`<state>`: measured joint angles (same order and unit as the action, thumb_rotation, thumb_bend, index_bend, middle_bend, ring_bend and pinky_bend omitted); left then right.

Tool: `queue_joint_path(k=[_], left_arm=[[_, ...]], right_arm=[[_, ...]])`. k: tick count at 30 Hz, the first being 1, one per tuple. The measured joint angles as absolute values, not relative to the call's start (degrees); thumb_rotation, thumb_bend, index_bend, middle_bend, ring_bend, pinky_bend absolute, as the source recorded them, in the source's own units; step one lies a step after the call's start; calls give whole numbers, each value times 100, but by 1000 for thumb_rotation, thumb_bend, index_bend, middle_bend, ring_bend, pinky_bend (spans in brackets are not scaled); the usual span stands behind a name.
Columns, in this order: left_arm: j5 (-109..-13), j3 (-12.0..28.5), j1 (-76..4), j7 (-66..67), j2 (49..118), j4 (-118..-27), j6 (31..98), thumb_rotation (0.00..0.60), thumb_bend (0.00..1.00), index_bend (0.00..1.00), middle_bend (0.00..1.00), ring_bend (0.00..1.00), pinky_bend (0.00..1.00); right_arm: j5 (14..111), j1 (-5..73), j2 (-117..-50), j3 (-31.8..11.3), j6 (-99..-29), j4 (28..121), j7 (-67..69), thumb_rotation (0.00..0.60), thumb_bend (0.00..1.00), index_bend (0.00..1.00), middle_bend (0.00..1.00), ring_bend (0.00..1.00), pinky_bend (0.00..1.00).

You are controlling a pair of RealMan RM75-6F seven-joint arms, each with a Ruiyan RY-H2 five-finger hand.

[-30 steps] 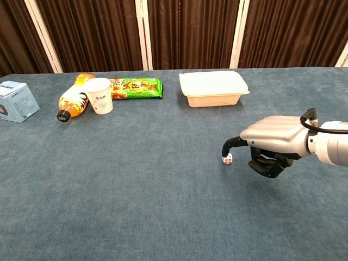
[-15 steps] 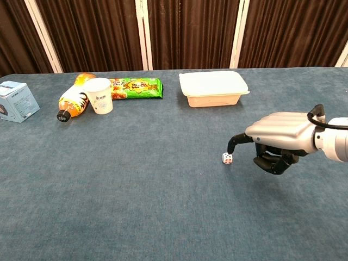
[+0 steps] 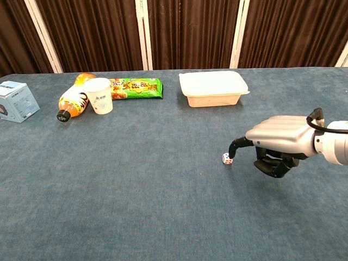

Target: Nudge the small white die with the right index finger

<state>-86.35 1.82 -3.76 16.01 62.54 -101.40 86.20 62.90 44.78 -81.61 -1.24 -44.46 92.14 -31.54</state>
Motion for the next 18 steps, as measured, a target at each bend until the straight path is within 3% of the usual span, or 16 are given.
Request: queue_joint_path(k=[18], left_arm=[[-8632, 164, -386, 1667, 6276, -10155, 8613, 600, 0, 0, 0, 0, 0]], right_arm=[[6680, 4423, -7941, 179, -4566, 9649, -3118, 600, 669, 236, 874, 822, 1000]])
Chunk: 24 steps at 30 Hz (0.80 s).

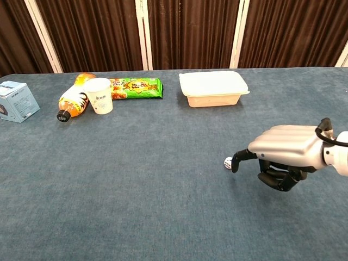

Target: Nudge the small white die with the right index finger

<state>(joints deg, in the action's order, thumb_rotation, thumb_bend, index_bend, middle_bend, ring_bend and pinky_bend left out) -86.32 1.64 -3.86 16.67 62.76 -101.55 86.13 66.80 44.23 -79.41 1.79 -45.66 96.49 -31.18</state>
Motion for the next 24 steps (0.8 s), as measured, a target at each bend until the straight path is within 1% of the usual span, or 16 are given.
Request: queue_joint_path(k=[7, 12, 14, 15, 16, 17, 18, 19, 20, 21, 23, 24], left_arm=[[-8646, 166, -374, 1612, 6246, -10172, 8652, 600, 0, 0, 0, 0, 0], [-8694, 158, -360, 1536, 6210, -10176, 8692, 600, 0, 0, 0, 0, 0], [-8724, 150, -353, 1499, 6194, -10177, 8711, 600, 0, 0, 0, 0, 0], [-8739, 146, -349, 1479, 6186, -10177, 8719, 600, 0, 0, 0, 0, 0], [-8755, 142, -346, 1460, 6178, -10177, 8728, 600, 0, 0, 0, 0, 0], [-8777, 135, -341, 1440, 6168, -10177, 8740, 600, 0, 0, 0, 0, 0], [-8795, 131, -337, 1426, 6161, -10177, 8750, 600, 0, 0, 0, 0, 0], [-8813, 125, -333, 1410, 6153, -10179, 8761, 600, 0, 0, 0, 0, 0], [-8838, 117, -325, 1385, 6141, -10181, 8779, 600, 0, 0, 0, 0, 0], [-8856, 112, -318, 1364, 6130, -10186, 8796, 600, 0, 0, 0, 0, 0], [-8901, 104, -299, 1325, 6101, -10204, 8844, 600, 0, 0, 0, 0, 0], [-8929, 100, -288, 1309, 6086, -10216, 8876, 600, 0, 0, 0, 0, 0]], right_arm=[[7327, 4273, -7507, 246, -4970, 10158, -2928, 600, 669, 236, 874, 822, 1000], [8080, 4059, -7143, 316, -5569, 10346, -2785, 600, 661, 236, 874, 822, 1000], [8401, 3951, -7019, 350, -5866, 10363, -2692, 600, 633, 236, 867, 814, 989], [8627, 3866, -6935, 377, -6100, 10357, -2608, 600, 603, 236, 855, 800, 970], [8800, 3796, -6870, 399, -6291, 10345, -2533, 600, 525, 236, 824, 766, 920], [8970, 3722, -6806, 422, -6490, 10324, -2447, 600, 420, 236, 773, 715, 836], [9181, 3614, -6719, 454, -6767, 10281, -2315, 600, 345, 236, 731, 673, 768], [9323, 3525, -6655, 477, -6982, 10236, -2205, 600, 245, 227, 661, 600, 652], [9448, 3428, -6597, 497, -7201, 10182, -2091, 600, 168, 197, 581, 516, 526], [9589, 3289, -6532, 520, -7501, 10087, -1943, 600, 125, 159, 521, 452, 442], [9761, 3056, -6460, 546, -7956, 9888, -1748, 600, 30, 34, 299, 223, 189], [9848, 2880, -6428, 560, -8255, 9720, -1643, 600, 13, 9, 222, 145, 117]])
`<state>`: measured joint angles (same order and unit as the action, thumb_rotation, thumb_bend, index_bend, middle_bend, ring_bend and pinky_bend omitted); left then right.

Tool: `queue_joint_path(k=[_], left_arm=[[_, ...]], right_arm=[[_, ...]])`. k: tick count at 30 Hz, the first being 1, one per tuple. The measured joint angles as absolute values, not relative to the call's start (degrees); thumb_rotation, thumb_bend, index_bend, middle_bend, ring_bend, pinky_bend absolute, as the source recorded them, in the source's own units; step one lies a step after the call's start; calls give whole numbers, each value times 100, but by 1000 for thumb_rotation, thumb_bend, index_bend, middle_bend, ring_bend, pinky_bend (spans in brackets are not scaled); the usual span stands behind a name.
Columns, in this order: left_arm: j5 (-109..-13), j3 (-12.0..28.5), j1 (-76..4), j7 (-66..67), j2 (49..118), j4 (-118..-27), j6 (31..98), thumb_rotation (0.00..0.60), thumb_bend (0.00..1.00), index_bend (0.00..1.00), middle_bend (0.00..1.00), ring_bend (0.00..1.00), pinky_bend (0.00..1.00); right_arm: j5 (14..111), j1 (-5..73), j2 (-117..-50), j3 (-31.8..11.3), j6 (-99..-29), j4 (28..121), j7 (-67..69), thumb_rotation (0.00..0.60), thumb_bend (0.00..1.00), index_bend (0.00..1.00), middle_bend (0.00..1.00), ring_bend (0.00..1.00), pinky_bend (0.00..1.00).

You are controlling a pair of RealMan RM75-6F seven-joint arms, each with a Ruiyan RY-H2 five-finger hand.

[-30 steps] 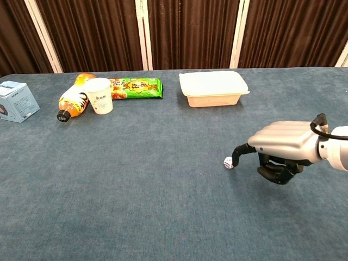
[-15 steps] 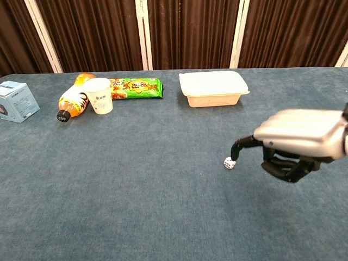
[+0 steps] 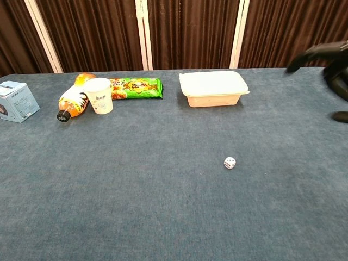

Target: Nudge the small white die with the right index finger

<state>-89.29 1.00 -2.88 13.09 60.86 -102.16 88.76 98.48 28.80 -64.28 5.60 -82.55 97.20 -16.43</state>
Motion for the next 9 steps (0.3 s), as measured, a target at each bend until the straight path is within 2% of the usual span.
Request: queue_joint_path(k=[1, 3, 9], left_arm=[[-8943, 98, -281, 1304, 6079, -10223, 8892, 600, 0, 0, 0, 0, 0], [-8986, 89, -258, 1306, 6055, -10249, 8939, 600, 0, 0, 0, 0, 0], [-8997, 75, -246, 1557, 6074, -10269, 8937, 600, 0, 0, 0, 0, 0]], right_arm=[[9897, 2733, -6410, 570, -8471, 9580, -1570, 600, 1, 0, 120, 57, 42], [9938, 2365, -6373, 592, -8902, 9268, -1408, 600, 0, 0, 22, 0, 0], [9616, 1552, -6266, 615, -9465, 9110, -885, 600, 0, 0, 0, 0, 0]])
